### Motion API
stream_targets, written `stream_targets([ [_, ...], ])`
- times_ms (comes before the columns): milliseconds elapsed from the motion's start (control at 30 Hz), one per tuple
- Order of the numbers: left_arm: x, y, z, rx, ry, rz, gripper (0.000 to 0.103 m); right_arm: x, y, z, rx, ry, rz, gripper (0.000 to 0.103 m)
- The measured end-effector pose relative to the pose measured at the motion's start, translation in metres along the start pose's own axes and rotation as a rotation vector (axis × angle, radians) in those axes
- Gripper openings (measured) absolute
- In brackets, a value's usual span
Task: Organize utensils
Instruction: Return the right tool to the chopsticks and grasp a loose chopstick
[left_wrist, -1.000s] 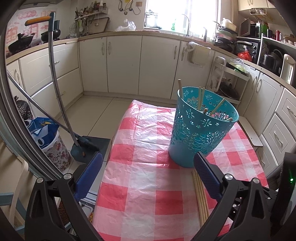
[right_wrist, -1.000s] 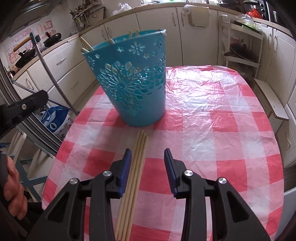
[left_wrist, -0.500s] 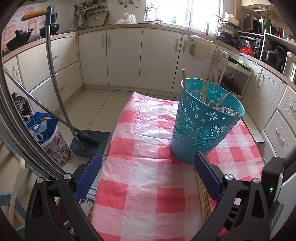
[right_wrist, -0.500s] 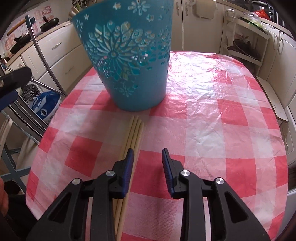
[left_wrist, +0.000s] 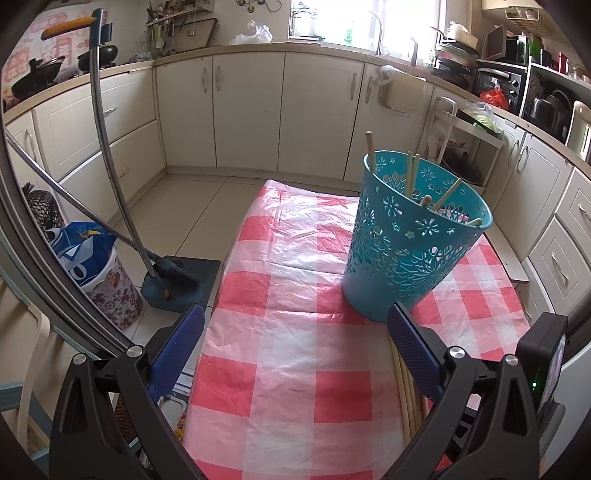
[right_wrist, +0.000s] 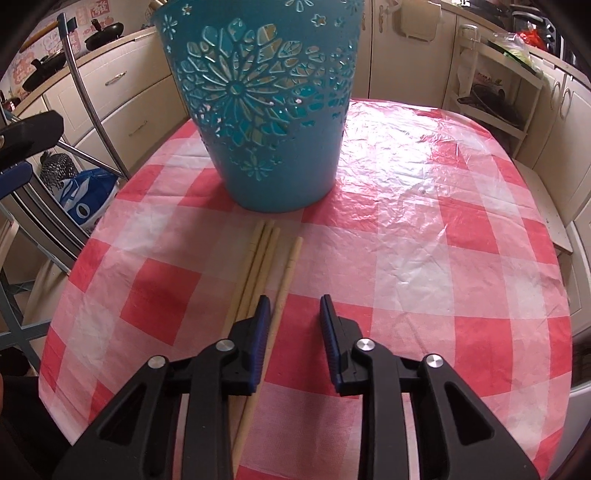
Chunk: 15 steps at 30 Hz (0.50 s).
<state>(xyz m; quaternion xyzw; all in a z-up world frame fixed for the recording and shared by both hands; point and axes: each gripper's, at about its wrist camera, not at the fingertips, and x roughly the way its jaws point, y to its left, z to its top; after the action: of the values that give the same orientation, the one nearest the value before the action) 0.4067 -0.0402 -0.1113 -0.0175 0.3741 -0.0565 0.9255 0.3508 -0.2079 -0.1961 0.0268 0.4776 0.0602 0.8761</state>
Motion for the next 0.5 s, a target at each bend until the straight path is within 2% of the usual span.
stream_targets([
  [100, 0.008, -0.004, -0.005, 0.024, 0.024, 0.003, 0.095, 0.000, -0.003, 0.000, -0.003, 0.002, -0.003, 0.018],
  [200, 0.030, -0.018, -0.017, 0.080, 0.096, 0.021, 0.095, -0.001, -0.009, 0.000, -0.005, 0.005, -0.001, 0.014],
  [333, 0.058, -0.042, -0.035, 0.153, 0.167, 0.021, 0.095, -0.001, -0.020, 0.001, 0.002, 0.006, -0.009, 0.014],
  [500, 0.080, -0.065, -0.048, 0.203, 0.211, 0.025, 0.095, -0.003, -0.037, 0.001, 0.037, 0.015, 0.002, 0.014],
])
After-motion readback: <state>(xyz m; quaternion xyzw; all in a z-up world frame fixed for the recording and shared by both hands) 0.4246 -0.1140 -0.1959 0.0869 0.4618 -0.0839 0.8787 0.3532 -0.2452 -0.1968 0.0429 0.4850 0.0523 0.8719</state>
